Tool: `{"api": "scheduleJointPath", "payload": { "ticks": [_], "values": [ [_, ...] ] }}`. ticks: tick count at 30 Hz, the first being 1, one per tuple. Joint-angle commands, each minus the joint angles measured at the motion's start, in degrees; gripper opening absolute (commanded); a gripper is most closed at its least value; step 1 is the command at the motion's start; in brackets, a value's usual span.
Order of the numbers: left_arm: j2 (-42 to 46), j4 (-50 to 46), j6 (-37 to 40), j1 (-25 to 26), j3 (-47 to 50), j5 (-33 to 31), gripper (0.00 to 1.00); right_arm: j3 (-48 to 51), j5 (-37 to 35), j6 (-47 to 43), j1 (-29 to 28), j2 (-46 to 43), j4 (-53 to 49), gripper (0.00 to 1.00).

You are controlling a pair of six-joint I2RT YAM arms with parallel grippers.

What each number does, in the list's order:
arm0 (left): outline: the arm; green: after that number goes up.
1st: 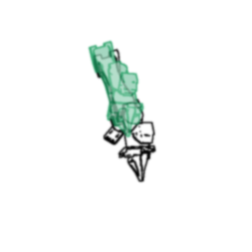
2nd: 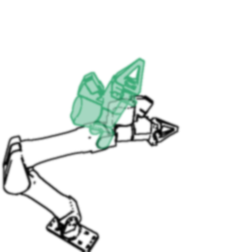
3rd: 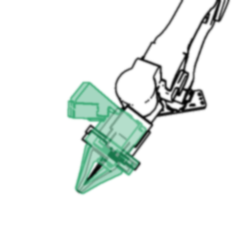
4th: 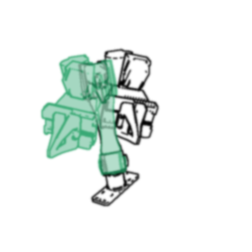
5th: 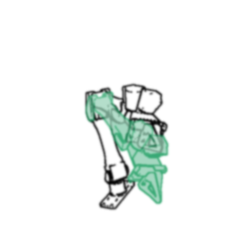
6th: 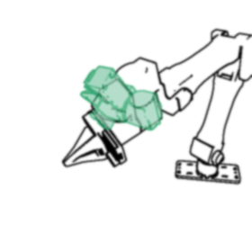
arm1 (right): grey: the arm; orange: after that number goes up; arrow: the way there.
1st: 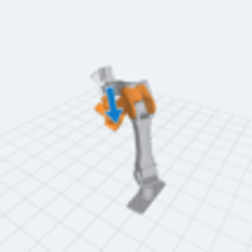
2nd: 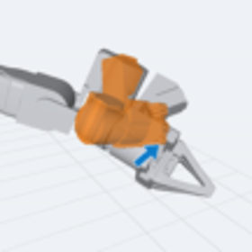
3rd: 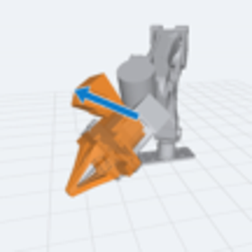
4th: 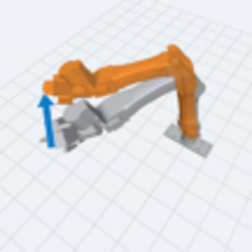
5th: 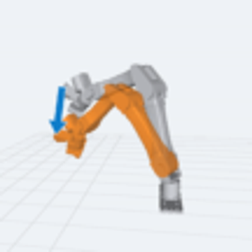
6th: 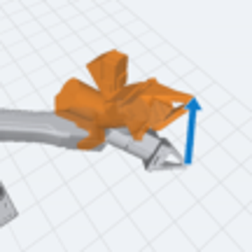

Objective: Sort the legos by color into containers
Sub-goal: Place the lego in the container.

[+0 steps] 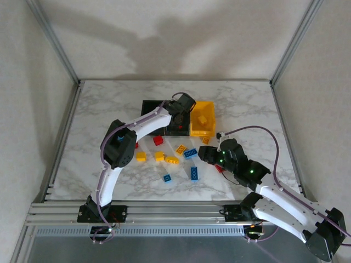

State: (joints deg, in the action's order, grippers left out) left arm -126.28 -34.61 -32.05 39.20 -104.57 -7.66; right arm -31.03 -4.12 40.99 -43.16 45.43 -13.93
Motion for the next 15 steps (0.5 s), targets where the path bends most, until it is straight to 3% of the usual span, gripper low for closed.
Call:
{"api": "scheduleJointPath", "payload": {
  "ticks": [1,2,10,15],
  "values": [
    [-1.1,-1.9,1.0,-0.6,-2.1,-1.8,0.22,0.4,-1.5,0.8,0.4,-0.2,-1.1,0.51],
    [-1.0,-1.9,1.0,-0.6,-2.2,-1.9,0.28,0.4,-1.6,0.7,0.4,-0.1,-1.2,0.51],
    [1.0,-1.7,1.3,-0.7,-1.9,-1.7,0.42,-0.3,-2.0,0.7,0.4,0.3,-1.5,0.55],
    [3.2,-2.1,1.6,-0.6,-1.5,-1.8,0.42,-1.1,-2.4,0.1,0.4,0.7,-1.8,0.56]
  ]
}}
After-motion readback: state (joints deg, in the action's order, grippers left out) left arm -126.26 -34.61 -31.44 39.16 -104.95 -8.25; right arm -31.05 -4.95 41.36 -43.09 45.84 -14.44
